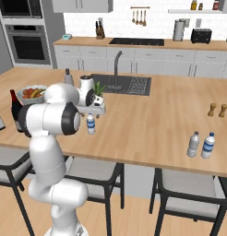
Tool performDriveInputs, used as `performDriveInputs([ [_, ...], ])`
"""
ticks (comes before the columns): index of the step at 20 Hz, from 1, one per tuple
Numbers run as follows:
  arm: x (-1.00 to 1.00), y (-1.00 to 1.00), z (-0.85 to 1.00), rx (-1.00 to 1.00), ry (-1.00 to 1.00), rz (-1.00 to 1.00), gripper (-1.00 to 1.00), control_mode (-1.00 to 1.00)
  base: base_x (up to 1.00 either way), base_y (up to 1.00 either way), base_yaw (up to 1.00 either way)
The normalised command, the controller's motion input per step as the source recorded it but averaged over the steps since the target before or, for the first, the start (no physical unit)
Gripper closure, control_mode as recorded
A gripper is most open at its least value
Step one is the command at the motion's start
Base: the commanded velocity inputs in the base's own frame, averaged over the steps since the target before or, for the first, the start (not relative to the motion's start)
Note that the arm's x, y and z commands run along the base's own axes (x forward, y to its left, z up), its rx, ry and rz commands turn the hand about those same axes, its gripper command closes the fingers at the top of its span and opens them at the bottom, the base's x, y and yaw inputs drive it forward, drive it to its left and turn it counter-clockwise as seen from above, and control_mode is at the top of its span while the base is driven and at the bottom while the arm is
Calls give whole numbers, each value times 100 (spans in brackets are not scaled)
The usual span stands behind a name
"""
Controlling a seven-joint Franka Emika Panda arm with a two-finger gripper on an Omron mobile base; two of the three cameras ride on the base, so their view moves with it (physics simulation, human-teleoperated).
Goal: Move the plastic bottles in the middle to the plastics group, and the glass bottles in the middle to the glass group.
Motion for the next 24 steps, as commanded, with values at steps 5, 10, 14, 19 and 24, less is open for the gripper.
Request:
performDriveInputs([
  [5, 11, 1, -11, 0, 0, 0, -100, -100, 0, 0, 0],
  [10, 0, 5, -13, 0, 0, 0, -100, -100, 0, 0, 0],
  [14, 0, 4, -17, 0, 0, 0, 100, -100, 0, 0, 0],
  [19, -9, -8, -2, 0, -1, 0, 100, -100, 0, 0, 0],
  [24, -48, -55, 13, 0, -5, 1, 100, -100, 0, 0, 0],
])
